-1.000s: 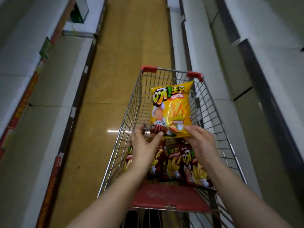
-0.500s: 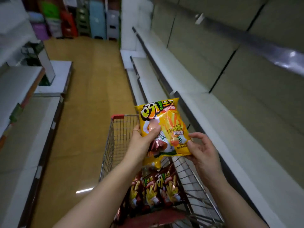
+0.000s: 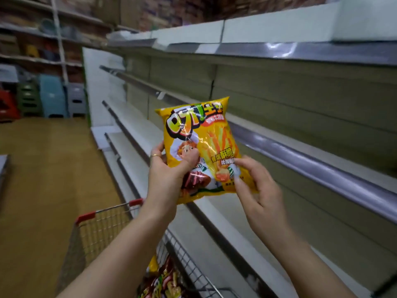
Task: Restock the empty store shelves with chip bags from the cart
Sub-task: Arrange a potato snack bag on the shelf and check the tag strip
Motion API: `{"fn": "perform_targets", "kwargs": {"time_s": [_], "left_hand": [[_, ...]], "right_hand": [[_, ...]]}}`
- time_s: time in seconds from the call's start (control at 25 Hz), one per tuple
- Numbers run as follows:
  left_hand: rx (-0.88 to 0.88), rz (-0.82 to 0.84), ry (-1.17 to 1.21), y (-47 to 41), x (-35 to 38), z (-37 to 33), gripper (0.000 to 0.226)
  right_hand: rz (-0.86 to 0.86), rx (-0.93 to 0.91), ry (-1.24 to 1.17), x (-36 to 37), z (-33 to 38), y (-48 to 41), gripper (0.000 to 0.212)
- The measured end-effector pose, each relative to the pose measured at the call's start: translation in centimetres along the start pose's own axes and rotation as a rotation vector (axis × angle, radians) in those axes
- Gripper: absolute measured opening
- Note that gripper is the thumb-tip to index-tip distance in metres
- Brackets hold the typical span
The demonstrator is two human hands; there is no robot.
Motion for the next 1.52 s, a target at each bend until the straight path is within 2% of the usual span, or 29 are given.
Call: {"fn": "perform_targets", "kwargs": {"time_s": [0.12, 0.24, 0.4, 0.48, 0.64, 0.8, 0.88, 1.04, 1.2, 1.36, 1.52], "left_hand": [[-0.017, 0.161, 0.008, 1.4, 6.4, -1.7, 0.067], [-0.127, 0.336, -0.061, 2.2, 12.3, -2.2, 0.055], [-0.261, 0.58, -0.117, 2.8, 20.3, -1.5, 0.062], [-0.294, 0.668, -0.17, 2.9, 23.9, -0.6, 0.051], [-0.368, 0.774, -0.235, 2.2, 30.1, 2.5, 0.054], [-0.425, 0.894, -0.246, 1.1, 35.8, 5.2, 0.028], [-0.399, 0.941, -0.215, 0.6, 38.0, 6.3, 0.015], [-0.368, 1.128, -0.166, 0.3, 40.9, 8.6, 0.029], [-0.351, 1.153, -0.23, -0.6, 41.7, 9.5, 0.039], [-0.227, 1.103, -0.312, -0.2, 41.3, 9.4, 0.025], [-0.072, 0.878, -0.436, 0.7, 39.6, 8.2, 0.061]], "right_hand": [[-0.129, -0.105, 0.319, -6.3, 2.3, 0.9, 0.037], [-0.198, -0.033, 0.443, -12.0, 3.1, 2.2, 0.044], [-0.25, 0.093, 0.6, -18.3, 3.4, 4.8, 0.048], [-0.242, 0.204, 0.682, -20.9, 2.8, 5.5, 0.05], [-0.226, 0.378, 0.822, -25.1, 1.5, 5.2, 0.053], [-0.24, 0.537, 0.937, -27.9, -0.3, 4.1, 0.05], [-0.201, 0.617, 0.983, -29.0, -1.6, 3.5, 0.046], [-0.06, 0.81, 0.992, -30.4, -3.6, 2.8, 0.04], [0.07, 0.85, 0.932, -30.1, -4.7, 2.2, 0.047], [0.106, 0.866, 0.944, -29.7, -4.8, 2.1, 0.051], [-0.011, 0.792, 0.961, -29.9, -3.3, 2.5, 0.048]]}}
Point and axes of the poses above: each hand's wrist, its own y-axis away from the middle knuckle, its own x-axis out of the palm, z = x × y, the point moved 3 cm from there along -y, towards the middle knuckle, and after that the axes turned 2 degrees about z, right-handed, at the moved point
